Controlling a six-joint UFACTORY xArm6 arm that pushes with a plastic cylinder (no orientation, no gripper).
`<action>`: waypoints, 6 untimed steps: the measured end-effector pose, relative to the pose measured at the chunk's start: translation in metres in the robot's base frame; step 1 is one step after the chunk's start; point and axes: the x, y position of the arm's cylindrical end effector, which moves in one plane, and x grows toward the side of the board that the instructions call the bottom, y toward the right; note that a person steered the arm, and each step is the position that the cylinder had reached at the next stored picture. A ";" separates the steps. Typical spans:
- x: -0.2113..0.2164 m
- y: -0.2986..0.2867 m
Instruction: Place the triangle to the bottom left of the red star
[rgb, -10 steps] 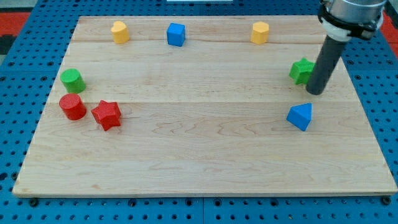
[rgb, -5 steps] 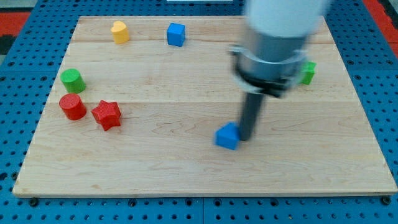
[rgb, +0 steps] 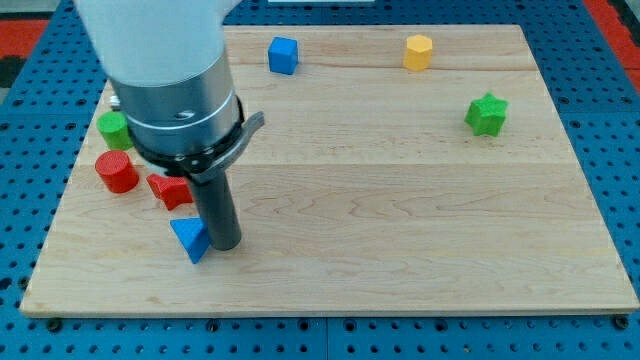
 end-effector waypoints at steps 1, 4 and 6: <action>-0.008 -0.040; -0.028 -0.028; -0.042 0.070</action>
